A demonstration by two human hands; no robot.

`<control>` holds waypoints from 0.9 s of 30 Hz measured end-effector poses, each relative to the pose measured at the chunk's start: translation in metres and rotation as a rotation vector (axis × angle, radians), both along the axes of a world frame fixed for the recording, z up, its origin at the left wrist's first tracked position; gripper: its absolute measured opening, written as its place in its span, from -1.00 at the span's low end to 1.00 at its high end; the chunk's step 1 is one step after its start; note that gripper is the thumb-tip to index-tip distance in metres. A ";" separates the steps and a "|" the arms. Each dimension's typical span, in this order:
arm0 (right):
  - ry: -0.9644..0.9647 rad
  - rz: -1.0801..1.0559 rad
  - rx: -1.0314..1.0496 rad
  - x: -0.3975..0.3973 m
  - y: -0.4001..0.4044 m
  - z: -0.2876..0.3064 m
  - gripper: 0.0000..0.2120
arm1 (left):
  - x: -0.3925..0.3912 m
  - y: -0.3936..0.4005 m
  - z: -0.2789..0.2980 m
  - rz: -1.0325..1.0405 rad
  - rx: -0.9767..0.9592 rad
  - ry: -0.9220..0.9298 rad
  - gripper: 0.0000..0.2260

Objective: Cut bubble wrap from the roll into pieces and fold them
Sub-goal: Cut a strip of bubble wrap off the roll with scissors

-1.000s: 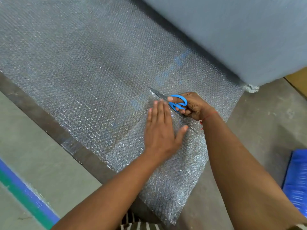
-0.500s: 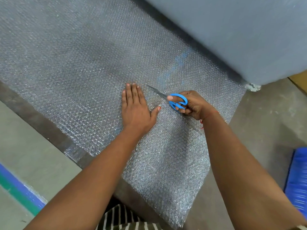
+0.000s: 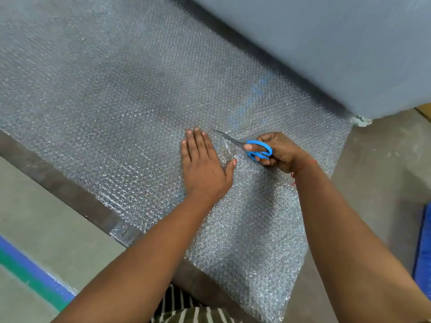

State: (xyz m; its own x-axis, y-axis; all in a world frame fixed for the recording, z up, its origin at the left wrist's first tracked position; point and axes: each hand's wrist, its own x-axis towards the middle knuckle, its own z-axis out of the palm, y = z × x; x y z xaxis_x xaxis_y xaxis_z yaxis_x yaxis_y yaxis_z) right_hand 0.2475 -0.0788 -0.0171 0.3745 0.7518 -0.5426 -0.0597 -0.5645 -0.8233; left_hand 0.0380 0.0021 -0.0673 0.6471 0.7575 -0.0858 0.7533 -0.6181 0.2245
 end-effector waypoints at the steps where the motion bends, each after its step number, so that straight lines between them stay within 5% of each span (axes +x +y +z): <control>1: 0.000 0.003 0.003 0.000 -0.001 0.000 -0.05 | 0.000 0.000 0.001 -0.002 -0.002 0.000 -0.08; 13: -0.013 -0.011 -0.056 0.001 0.006 0.003 -0.27 | -0.001 0.000 -0.001 -0.020 -0.020 -0.013 -0.08; 27: -0.032 0.047 -0.020 -0.006 0.021 0.007 -0.04 | -0.002 -0.002 -0.001 -0.007 -0.003 -0.004 -0.08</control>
State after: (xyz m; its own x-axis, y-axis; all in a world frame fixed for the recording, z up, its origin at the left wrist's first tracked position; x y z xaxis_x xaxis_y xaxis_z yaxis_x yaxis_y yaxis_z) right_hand 0.2414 -0.0573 -0.0101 0.3567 0.7582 -0.5458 -0.0071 -0.5820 -0.8131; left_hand 0.0364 -0.0001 -0.0683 0.6530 0.7525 -0.0853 0.7478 -0.6228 0.2299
